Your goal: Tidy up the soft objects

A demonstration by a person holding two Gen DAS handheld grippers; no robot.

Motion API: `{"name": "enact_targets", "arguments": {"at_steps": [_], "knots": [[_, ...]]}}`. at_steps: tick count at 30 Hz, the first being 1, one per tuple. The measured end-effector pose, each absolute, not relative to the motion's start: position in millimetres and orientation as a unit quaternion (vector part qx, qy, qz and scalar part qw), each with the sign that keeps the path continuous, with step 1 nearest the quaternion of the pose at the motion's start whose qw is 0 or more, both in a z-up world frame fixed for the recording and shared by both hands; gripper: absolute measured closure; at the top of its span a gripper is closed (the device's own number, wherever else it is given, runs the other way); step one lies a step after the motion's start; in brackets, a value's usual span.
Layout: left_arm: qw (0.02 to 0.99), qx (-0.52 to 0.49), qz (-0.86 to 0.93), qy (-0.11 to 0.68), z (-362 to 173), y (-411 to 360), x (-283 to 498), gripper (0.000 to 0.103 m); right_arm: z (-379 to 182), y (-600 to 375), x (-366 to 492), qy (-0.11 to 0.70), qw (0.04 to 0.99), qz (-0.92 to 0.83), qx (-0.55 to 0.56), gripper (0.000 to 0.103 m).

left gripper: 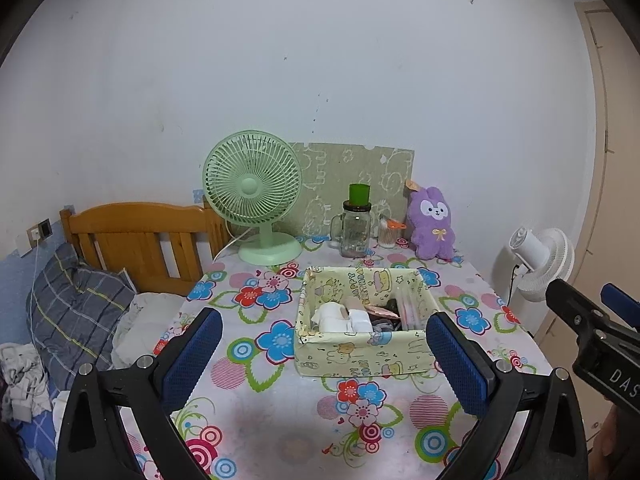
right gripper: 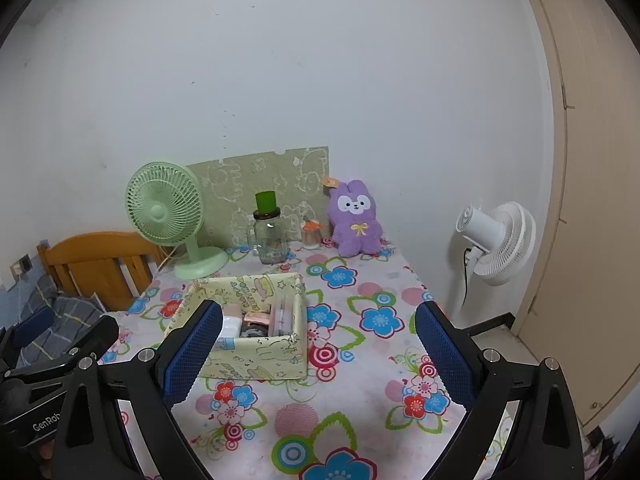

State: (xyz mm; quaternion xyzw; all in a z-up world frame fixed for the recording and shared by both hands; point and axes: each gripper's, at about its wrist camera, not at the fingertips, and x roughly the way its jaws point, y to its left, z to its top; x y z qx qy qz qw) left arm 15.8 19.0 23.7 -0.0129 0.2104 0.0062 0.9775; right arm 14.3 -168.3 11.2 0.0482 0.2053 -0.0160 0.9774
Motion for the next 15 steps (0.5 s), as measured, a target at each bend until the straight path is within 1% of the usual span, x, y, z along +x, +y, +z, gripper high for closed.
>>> {"name": "enact_targets", "arguments": {"at_steps": [15], "knots": [[0.978, -0.007, 0.003, 0.207, 25.2, 14.8, 9.1, 0.000, 10.5, -165.3, 11.9, 0.206, 0.978, -0.013, 0.044, 0.004]]}}
